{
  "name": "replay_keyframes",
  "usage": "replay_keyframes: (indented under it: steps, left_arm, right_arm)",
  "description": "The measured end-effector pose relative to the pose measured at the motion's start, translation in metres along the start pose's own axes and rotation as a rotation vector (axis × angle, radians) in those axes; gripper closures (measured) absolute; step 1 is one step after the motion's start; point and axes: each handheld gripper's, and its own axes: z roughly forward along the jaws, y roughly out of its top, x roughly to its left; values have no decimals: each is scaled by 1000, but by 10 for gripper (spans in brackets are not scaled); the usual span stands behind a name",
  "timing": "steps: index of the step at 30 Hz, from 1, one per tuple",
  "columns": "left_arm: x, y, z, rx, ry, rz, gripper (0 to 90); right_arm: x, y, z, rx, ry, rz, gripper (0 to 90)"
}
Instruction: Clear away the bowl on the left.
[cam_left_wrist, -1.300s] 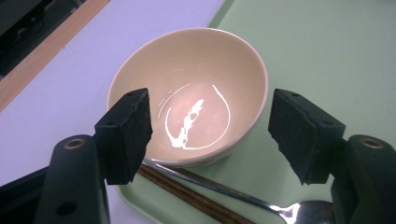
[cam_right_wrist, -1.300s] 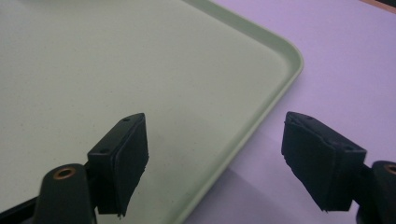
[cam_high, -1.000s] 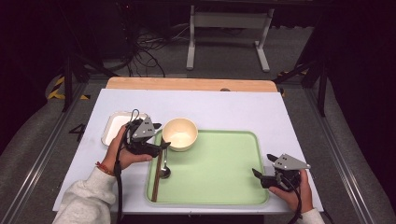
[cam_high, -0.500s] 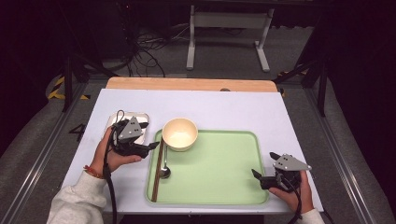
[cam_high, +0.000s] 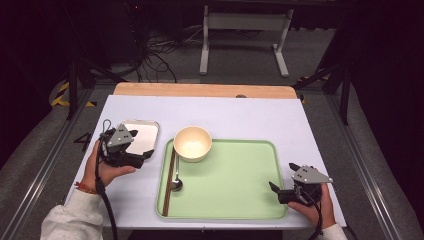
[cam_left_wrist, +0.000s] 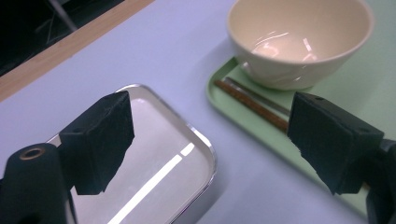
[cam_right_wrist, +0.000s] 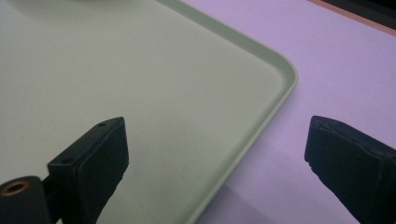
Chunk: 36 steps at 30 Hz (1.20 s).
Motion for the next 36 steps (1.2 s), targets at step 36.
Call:
replay_keyframes:
  steps: [36]
  left_arm:
    - [93, -72, 16, 237, 25, -521, 406]
  right_arm:
    - [3, -2, 9, 44, 33, -28, 90]
